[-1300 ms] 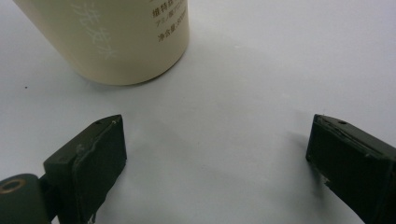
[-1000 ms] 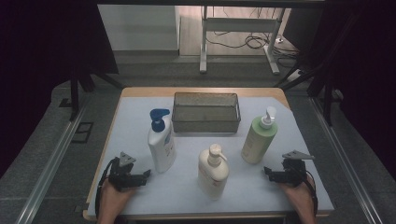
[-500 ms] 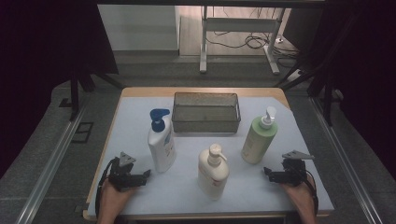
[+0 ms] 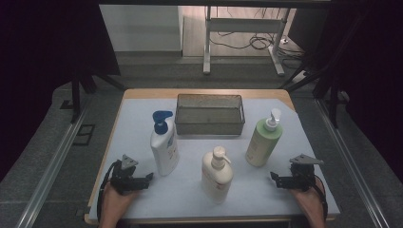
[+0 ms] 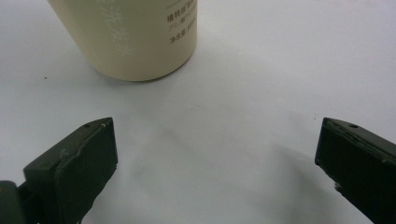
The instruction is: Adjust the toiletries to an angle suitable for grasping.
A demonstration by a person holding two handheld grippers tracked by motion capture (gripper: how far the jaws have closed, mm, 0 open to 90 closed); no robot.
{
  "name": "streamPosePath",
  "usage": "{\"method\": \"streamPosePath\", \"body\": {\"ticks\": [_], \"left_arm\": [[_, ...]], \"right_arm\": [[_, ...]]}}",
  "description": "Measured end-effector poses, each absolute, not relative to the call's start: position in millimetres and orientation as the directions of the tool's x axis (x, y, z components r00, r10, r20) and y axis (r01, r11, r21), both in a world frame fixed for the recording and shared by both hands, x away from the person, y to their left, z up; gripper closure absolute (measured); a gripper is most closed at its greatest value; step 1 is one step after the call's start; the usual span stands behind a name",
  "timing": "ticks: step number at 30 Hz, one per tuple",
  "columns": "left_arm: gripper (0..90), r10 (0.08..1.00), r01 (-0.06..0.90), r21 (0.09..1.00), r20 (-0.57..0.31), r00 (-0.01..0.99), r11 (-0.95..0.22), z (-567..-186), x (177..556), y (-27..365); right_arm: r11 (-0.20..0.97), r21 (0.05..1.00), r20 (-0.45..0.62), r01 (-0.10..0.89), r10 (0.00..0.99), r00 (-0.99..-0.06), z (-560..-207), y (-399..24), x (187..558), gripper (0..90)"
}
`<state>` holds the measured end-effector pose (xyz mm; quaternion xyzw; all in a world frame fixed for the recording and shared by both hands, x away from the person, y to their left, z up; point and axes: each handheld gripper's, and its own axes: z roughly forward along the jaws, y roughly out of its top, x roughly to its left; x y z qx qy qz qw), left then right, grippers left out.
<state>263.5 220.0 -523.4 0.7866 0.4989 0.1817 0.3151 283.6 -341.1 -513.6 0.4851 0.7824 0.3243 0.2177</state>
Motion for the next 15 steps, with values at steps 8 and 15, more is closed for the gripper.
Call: {"method": "streamPosePath", "body": {"ticks": [8, 15], "left_arm": [[12.8, 0.899, 0.671, 0.676, -0.029, 0.437, -0.304, -523.3, 263.4, 220.0], [12.8, 0.899, 0.671, 0.676, -0.028, 0.437, -0.305, -523.3, 263.4, 220.1]], "right_arm": [[0.344, 0.731, -0.037, 0.589, 0.882, -0.469, -509.9, -336.2, 280.6, 0.0], [0.35, 0.749, -0.04, 0.563, 0.872, -0.488, -504.4, -331.8, 278.2, 0.0]]}}
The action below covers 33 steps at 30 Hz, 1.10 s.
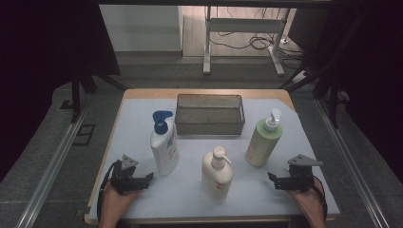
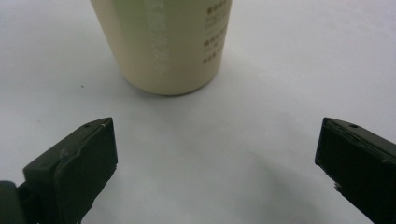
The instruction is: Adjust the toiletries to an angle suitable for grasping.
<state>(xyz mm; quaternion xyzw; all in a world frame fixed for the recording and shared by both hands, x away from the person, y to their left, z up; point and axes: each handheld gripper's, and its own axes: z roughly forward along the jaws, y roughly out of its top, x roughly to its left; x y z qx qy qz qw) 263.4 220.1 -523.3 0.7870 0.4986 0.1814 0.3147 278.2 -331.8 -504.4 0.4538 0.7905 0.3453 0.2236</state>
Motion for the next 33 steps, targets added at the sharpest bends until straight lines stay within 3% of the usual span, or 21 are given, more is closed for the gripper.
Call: {"method": "streamPosePath", "body": {"ticks": [33], "left_arm": [[12.9, 0.899, 0.669, 0.679, -0.027, 0.436, -0.304, -523.5, 263.1, 220.0]], "right_arm": [[0.232, 0.814, 0.098, 0.532, 0.849, -0.519, -463.1, -321.4, 287.6, 0.0]]}}
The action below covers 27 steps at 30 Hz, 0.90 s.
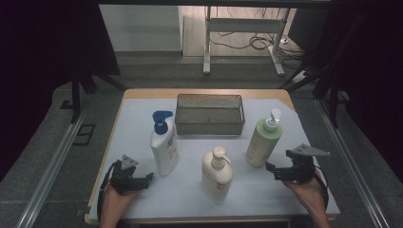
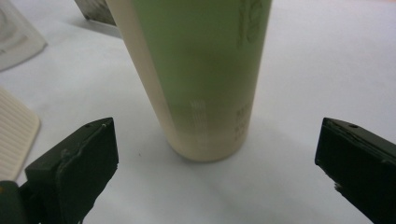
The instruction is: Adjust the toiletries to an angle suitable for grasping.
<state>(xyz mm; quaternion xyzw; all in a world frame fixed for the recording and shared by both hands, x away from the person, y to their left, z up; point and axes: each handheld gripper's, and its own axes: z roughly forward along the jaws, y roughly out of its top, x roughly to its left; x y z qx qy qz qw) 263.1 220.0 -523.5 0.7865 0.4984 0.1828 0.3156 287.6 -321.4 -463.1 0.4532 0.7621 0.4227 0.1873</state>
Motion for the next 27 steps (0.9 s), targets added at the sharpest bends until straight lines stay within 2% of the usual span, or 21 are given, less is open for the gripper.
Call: {"method": "streamPosePath", "body": {"ticks": [27], "left_arm": [[12.9, 0.899, 0.668, 0.679, -0.026, 0.437, -0.305, -523.6, 263.1, 220.0]], "right_arm": [[0.3, 0.84, 0.013, 0.452, 0.822, -0.57, -424.5, -286.1, 322.2, 0.0]]}}
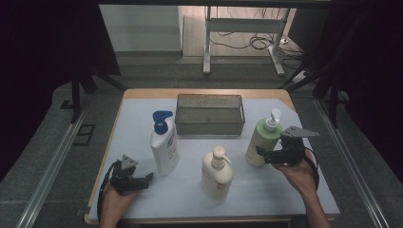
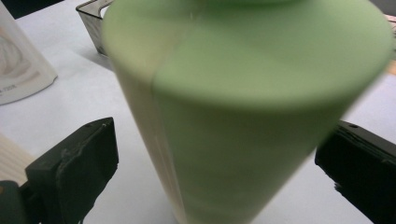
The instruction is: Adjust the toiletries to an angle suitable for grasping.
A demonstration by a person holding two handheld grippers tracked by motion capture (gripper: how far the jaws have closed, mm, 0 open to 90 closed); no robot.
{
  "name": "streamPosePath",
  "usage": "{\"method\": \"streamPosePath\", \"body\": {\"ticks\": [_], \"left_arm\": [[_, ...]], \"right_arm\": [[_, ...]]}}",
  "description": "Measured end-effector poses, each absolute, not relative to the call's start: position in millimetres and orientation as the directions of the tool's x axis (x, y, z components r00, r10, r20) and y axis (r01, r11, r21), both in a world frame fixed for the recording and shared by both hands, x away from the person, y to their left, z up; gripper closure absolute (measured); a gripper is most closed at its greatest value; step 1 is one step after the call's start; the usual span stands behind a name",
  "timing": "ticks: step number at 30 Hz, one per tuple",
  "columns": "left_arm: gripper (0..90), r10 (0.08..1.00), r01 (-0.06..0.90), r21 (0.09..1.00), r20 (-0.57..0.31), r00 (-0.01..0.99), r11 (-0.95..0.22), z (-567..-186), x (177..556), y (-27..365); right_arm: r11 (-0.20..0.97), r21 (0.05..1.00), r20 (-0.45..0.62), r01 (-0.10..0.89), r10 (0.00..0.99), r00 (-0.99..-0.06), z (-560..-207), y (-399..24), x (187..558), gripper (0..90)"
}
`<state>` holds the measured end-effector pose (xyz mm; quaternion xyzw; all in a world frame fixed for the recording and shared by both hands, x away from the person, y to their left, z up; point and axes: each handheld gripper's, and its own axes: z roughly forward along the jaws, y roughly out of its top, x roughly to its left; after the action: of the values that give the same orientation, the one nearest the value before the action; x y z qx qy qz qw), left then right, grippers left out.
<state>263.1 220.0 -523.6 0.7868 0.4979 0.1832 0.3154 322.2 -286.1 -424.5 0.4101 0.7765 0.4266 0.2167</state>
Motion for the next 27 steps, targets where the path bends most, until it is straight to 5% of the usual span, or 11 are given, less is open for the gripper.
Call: {"method": "streamPosePath", "body": {"ticks": [27], "left_arm": [[12.9, 0.899, 0.668, 0.678, -0.026, 0.437, -0.306, -523.5, 263.1, 220.0]], "right_arm": [[0.316, 0.837, -0.016, 0.446, 0.83, -0.558, -431.0, -274.7, 340.0, 11.8]]}}
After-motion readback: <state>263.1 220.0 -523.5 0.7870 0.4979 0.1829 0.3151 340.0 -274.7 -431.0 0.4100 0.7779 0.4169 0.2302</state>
